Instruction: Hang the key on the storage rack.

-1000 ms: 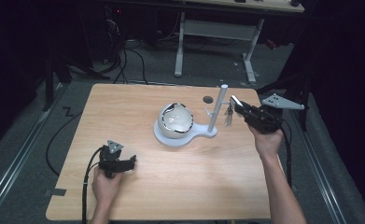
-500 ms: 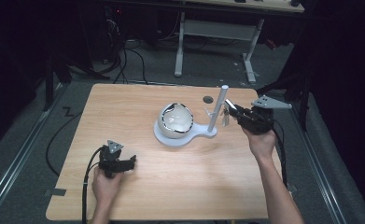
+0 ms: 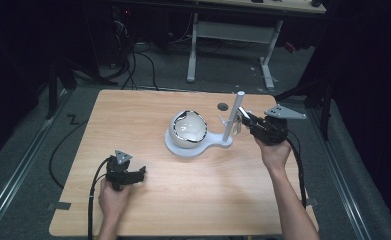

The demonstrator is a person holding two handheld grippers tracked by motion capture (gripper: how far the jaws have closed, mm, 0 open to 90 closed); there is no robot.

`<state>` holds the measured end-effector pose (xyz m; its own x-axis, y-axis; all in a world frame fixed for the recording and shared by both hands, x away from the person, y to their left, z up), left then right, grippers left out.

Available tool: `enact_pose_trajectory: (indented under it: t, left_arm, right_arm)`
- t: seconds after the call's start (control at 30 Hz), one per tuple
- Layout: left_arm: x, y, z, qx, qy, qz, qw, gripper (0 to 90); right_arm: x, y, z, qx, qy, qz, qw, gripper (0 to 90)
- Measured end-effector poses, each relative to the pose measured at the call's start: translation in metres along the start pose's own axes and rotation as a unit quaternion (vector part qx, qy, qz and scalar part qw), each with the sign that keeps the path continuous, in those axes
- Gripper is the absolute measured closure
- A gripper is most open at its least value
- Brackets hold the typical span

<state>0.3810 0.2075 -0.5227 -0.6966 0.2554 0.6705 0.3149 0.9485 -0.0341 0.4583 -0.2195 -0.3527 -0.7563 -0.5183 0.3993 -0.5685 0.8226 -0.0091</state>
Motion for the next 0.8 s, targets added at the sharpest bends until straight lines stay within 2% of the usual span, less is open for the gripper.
enact_pose_trajectory:
  t: [0.43,0.8]
  left_arm:
    - [0.0,0.0,0.0,0.0,0.0,0.0,1.0,17.3]
    - [0.0,0.0,0.0,0.0,0.0,0.0,1.0,17.3]
  right_arm:
    - [-0.005,-0.004,0.02,-0.025,-0.001,0.002,0.9997,71.9]
    - [-0.004,-0.004,0.029,-0.039,-0.001,-0.001,0.9992,53.7]
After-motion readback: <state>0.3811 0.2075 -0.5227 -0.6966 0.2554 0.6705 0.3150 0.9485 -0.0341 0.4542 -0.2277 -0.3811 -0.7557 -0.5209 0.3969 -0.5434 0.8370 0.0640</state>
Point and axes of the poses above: each handheld gripper's, and its own axes: x roughly backward along the jaws, z roughly out of its underside, y roughly to its left, the point moved 2 cm from there along -x, roughly forward along the jaws, and after that the axes turned 2 degrees about z, right-handed, at the moved point
